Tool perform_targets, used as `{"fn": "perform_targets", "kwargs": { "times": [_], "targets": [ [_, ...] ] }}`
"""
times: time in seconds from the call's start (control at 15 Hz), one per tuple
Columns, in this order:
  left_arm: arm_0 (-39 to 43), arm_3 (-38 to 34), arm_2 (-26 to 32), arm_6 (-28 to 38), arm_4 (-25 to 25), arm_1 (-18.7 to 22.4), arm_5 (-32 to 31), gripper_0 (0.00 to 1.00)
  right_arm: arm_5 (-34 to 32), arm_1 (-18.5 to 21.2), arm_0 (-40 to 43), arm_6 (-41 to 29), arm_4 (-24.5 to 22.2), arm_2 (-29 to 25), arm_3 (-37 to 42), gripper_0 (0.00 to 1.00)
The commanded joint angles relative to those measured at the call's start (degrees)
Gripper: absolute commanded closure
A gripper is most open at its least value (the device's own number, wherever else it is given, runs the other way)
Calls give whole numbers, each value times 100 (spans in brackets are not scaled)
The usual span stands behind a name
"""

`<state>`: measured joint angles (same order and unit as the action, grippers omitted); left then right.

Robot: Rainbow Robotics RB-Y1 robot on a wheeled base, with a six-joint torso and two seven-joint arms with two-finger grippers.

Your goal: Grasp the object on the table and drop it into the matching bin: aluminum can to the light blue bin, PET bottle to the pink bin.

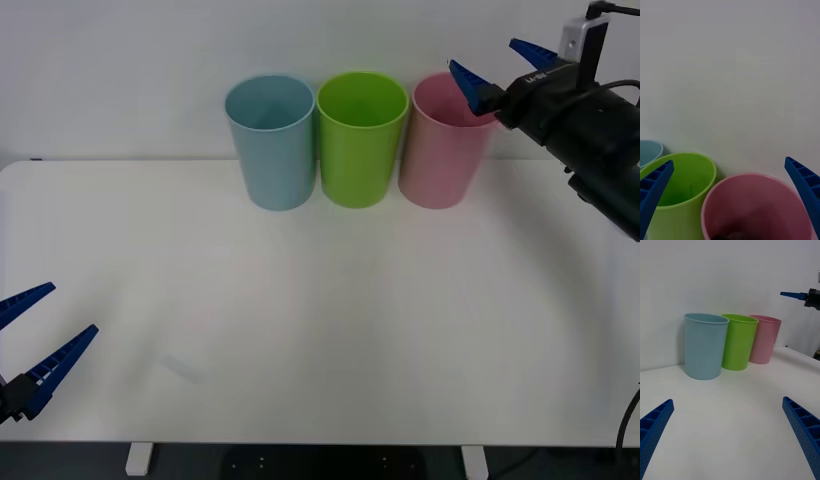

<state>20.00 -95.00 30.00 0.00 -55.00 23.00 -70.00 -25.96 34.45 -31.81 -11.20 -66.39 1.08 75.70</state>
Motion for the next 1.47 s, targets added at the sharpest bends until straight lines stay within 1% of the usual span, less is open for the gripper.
{"fn": "perform_targets", "kwargs": {
  "times": [0.07,0.27,0.4,0.6,0.8,1.0,1.27,1.4,1.47],
  "targets": [
    [0,0,0,0,0,0,0,0,-85,168,491,-14,161,6,498,0],
    [0,0,0,0,0,0,0,0,-111,291,1019,4,170,-21,885,0],
    [0,0,0,0,0,0,0,0,-269,317,1396,30,179,-161,1166,0],
    [0,0,0,0,0,0,0,0,-946,326,1906,57,188,-565,1394,0],
    [0,0,0,0,0,0,0,0,-1298,326,2504,206,258,-856,1684,0],
    [0,0,0,0,0,0,0,0,-1886,317,2926,399,302,-1181,1816,0],
    [0,0,0,0,0,0,0,0,-2546,317,3365,1120,495,-1471,1843,0],
    [0,0,0,0,0,0,0,0,-2924,291,3550,1164,574,-1620,1851,0],
    [0,0,0,0,0,0,0,0,-3134,212,3629,1190,574,-1734,1843,0]
  ]
}}
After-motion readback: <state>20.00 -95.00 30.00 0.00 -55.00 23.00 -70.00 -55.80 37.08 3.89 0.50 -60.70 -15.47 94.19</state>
